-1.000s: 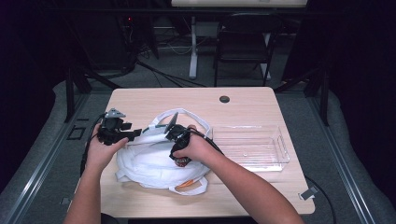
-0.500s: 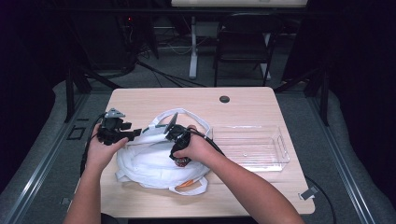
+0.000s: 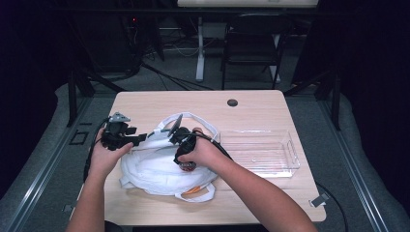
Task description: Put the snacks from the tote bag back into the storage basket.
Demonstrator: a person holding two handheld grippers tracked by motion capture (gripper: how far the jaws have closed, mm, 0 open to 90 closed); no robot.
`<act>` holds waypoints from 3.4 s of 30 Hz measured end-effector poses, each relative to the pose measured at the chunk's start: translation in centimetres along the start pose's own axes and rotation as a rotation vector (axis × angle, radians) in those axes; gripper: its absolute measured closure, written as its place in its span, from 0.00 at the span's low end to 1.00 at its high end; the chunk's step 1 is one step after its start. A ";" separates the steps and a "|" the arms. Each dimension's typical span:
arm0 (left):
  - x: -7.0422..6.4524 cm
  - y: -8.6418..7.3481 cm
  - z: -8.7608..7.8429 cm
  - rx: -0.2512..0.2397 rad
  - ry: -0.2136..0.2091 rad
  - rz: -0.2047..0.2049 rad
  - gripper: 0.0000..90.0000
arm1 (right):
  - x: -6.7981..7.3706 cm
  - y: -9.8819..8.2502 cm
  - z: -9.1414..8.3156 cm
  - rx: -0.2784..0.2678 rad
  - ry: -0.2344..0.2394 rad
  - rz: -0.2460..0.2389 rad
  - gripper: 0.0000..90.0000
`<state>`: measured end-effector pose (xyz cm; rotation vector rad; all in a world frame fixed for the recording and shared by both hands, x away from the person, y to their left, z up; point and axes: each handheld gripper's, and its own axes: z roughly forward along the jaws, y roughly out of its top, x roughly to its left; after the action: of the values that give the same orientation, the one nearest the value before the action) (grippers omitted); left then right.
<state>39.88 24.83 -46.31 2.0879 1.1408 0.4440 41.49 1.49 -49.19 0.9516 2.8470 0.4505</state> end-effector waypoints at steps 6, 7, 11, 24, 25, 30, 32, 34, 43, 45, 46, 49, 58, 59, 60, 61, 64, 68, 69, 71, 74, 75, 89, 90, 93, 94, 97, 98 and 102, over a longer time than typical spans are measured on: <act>0.0 0.0 0.0 0.001 0.000 0.003 0.53 | 0.2 0.2 -0.8 0.002 0.003 -0.009 0.27; 0.0 0.0 0.0 0.002 0.000 0.002 0.53 | 0.3 0.2 -0.9 0.002 0.003 -0.009 0.28; 0.0 0.0 0.0 0.001 0.000 0.002 0.53 | 0.3 0.2 -1.4 -0.001 -0.001 -0.015 0.28; 0.0 0.0 0.0 0.004 0.002 0.001 0.53 | 0.2 0.1 -3.4 -0.025 -0.001 -0.012 0.28; 0.0 0.0 0.1 0.002 0.005 0.000 0.53 | 0.2 0.1 -3.6 -0.029 -0.001 -0.008 0.28; -0.1 0.0 0.2 -0.004 0.012 0.002 0.53 | 0.2 0.0 -4.4 -0.036 -0.003 -0.008 0.28; -0.1 -0.1 0.2 -0.004 0.013 0.002 0.53 | 0.3 0.1 -4.7 -0.034 -0.005 -0.013 0.28; -0.1 -0.1 0.2 -0.004 0.013 0.002 0.53 | 0.3 0.1 -4.9 -0.038 -0.005 -0.013 0.27; -0.1 -0.1 0.2 -0.001 0.016 0.003 0.53 | 0.4 0.0 -6.1 -0.038 -0.012 -0.015 0.28; -0.1 0.0 0.2 0.007 0.012 0.001 0.53 | 0.4 0.0 -6.4 -0.037 -0.013 -0.023 0.28; -0.1 -0.1 0.2 0.006 0.012 0.000 0.53 | 0.4 0.1 -6.5 -0.039 -0.012 -0.021 0.28; -0.1 -0.1 0.2 0.006 0.013 0.000 0.53 | 0.5 0.1 -6.9 -0.039 -0.008 -0.025 0.28; 0.0 -0.1 0.2 0.005 0.014 0.003 0.53 | 1.0 0.2 -7.8 -0.038 -0.009 -0.038 0.28; 0.0 -0.1 0.1 0.004 0.013 0.000 0.53 | 1.0 0.3 -7.9 -0.037 -0.009 -0.039 0.28; 0.0 -0.1 0.1 0.004 0.013 0.000 0.53 | 0.9 0.3 -8.0 -0.042 -0.010 -0.041 0.28; -0.1 -0.1 0.2 -0.005 0.018 -0.001 0.53 | 0.9 0.3 -8.2 -0.039 -0.011 -0.041 0.28; -0.1 -0.1 0.2 -0.006 0.019 -0.001 0.53 | 0.8 0.3 -8.5 -0.038 -0.012 -0.036 0.28; 0.0 -0.1 0.2 0.005 0.014 0.000 0.53 | 0.6 0.1 -8.8 -0.039 -0.015 -0.035 0.28; 0.0 -0.1 0.2 0.005 0.015 0.002 0.53 | 0.6 0.1 -8.9 -0.039 -0.014 -0.034 0.28; 0.0 -0.1 0.2 0.008 0.017 0.003 0.53 | 0.4 0.0 -9.0 -0.041 -0.016 -0.027 0.28; 0.0 -0.1 0.2 0.010 0.016 0.004 0.53 | 0.2 -0.2 -9.2 -0.041 -0.019 -0.024 0.28; -0.1 -0.1 0.2 0.007 0.018 0.003 0.53 | 0.1 -0.3 -9.3 -0.039 -0.017 -0.028 0.28; 0.0 -0.1 0.2 0.008 0.021 0.001 0.53 | -1.4 -1.6 -10.0 -0.036 -0.019 0.003 0.28; 0.0 -0.1 0.3 0.007 0.021 0.003 0.53 | -1.5 -1.7 -10.1 -0.038 -0.020 0.007 0.28; 0.0 -0.1 0.3 0.009 0.020 0.002 0.53 | -2.0 -2.1 -10.5 -0.043 -0.026 0.015 0.28; 0.0 -0.1 0.3 0.009 0.020 0.004 0.53 | -2.1 -2.2 -10.7 -0.044 -0.027 0.016 0.28; -0.1 -0.1 0.4 0.003 0.027 0.006 0.53 | -2.6 -2.7 -11.0 -0.041 -0.038 0.022 0.28; -0.1 -0.1 0.4 0.003 0.027 0.006 0.53 | -2.7 -2.8 -11.1 -0.042 -0.042 0.025 0.28; -0.1 -0.1 0.4 0.004 0.028 0.005 0.53 | -3.5 -3.5 -11.5 -0.031 -0.054 0.036 0.28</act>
<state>39.95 24.62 -46.68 2.0942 1.1540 0.4756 40.05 -6.10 -39.32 0.9948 2.7710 0.4645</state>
